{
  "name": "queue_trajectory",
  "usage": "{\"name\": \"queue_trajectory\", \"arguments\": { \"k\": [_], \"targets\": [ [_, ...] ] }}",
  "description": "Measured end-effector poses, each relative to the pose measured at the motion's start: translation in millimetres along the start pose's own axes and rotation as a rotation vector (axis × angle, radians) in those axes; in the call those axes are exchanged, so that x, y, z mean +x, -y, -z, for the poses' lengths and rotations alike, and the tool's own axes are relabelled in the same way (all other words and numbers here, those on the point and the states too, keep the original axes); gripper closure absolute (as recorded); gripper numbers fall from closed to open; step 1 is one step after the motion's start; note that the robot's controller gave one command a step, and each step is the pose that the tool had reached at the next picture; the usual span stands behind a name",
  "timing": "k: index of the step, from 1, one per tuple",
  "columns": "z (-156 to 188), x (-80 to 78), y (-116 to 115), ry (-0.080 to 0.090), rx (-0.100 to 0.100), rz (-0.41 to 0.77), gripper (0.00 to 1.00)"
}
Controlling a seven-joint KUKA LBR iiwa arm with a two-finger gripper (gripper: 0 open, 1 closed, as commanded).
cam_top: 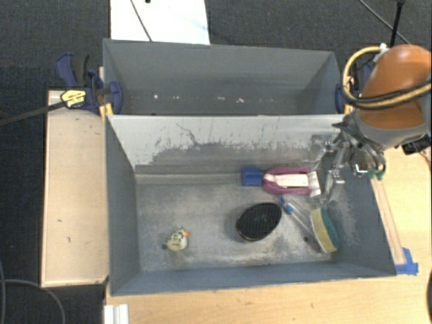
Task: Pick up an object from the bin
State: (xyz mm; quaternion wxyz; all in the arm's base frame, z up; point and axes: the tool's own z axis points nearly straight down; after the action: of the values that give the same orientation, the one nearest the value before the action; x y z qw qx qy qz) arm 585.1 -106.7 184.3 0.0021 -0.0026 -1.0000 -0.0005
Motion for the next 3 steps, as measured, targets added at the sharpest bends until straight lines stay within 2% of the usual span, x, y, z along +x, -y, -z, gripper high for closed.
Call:
{"name": "queue_trajectory", "arguments": {
  "k": [1,2,3],
  "targets": [
    [-103.6,54.6,-54.9,-0.003,-0.002,-0.132,0.0],
    [-115.2,74.8,-105.3,0.003,-0.002,-0.264,0.0],
    [-115.0,74.4,-102.8,0.004,0.001,-0.261,1.0]
  ]
}}
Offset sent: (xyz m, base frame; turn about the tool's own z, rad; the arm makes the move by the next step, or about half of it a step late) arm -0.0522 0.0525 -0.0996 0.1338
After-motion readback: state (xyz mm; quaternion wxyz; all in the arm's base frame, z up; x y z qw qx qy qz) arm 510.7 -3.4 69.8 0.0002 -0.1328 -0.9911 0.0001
